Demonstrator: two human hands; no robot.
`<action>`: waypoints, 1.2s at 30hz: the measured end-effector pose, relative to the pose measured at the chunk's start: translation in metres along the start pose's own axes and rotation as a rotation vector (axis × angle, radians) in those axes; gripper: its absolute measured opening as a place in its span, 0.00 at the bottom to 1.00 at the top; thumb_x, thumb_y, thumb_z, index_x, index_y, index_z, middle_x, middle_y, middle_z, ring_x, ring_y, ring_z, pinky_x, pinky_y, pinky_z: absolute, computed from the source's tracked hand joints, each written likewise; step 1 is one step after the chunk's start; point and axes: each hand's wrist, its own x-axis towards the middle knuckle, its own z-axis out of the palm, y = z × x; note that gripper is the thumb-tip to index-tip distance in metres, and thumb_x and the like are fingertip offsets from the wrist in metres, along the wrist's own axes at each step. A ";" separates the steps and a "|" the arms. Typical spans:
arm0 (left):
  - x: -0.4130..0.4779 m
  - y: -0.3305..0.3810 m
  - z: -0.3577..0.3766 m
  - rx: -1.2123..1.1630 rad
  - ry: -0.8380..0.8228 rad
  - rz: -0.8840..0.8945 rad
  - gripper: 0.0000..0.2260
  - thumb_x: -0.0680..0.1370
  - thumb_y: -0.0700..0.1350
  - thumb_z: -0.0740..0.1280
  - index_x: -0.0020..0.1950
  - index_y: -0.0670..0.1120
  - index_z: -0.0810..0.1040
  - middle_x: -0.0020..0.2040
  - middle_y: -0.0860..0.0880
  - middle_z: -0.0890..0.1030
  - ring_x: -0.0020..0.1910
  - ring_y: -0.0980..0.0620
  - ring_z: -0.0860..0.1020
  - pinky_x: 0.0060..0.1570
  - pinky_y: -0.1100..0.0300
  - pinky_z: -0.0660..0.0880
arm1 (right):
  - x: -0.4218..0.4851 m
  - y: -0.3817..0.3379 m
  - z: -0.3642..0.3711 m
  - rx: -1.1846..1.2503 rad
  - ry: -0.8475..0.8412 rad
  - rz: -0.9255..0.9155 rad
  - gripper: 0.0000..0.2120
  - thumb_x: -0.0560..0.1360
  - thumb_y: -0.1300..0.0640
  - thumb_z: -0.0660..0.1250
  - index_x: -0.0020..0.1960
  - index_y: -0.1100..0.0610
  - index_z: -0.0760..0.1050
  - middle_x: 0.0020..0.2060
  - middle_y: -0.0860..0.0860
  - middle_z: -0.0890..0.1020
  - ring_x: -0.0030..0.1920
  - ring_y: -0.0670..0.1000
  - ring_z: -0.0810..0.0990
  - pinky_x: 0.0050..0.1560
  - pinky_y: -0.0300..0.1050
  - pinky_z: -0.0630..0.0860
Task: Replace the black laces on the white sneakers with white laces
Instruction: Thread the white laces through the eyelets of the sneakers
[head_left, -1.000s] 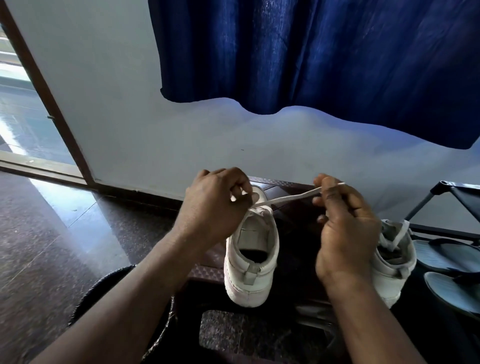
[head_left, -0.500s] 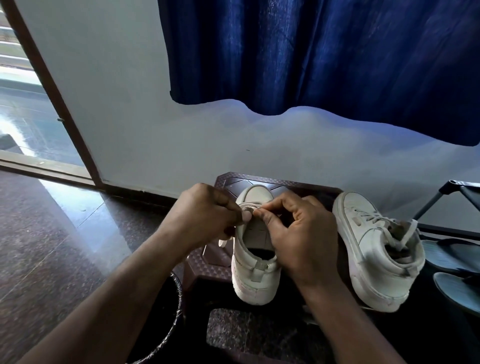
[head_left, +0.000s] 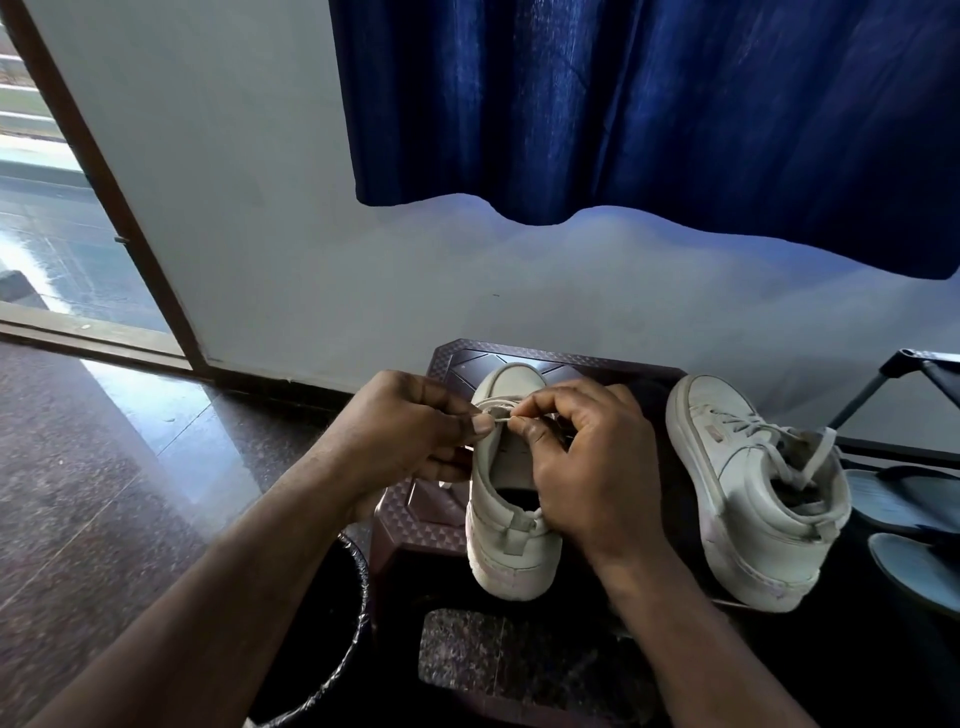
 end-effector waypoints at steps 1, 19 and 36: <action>0.000 0.000 0.000 -0.003 -0.006 -0.001 0.05 0.76 0.40 0.76 0.45 0.39 0.85 0.42 0.38 0.85 0.39 0.42 0.84 0.43 0.51 0.86 | 0.000 0.000 0.001 -0.008 0.006 0.001 0.05 0.72 0.57 0.78 0.43 0.49 0.83 0.42 0.40 0.83 0.46 0.45 0.73 0.49 0.44 0.75; 0.018 -0.009 0.006 0.000 0.124 -0.050 0.08 0.82 0.38 0.69 0.43 0.39 0.81 0.35 0.44 0.83 0.32 0.47 0.80 0.42 0.52 0.79 | 0.000 0.003 0.003 -0.064 -0.070 0.077 0.06 0.70 0.54 0.77 0.46 0.47 0.84 0.46 0.40 0.83 0.51 0.49 0.73 0.54 0.50 0.76; 0.018 -0.019 0.002 0.388 0.003 0.320 0.05 0.80 0.44 0.73 0.45 0.47 0.83 0.32 0.54 0.78 0.30 0.56 0.73 0.33 0.65 0.70 | 0.002 0.004 0.004 0.007 -0.107 0.145 0.18 0.70 0.60 0.73 0.57 0.45 0.83 0.51 0.43 0.80 0.55 0.52 0.78 0.59 0.47 0.77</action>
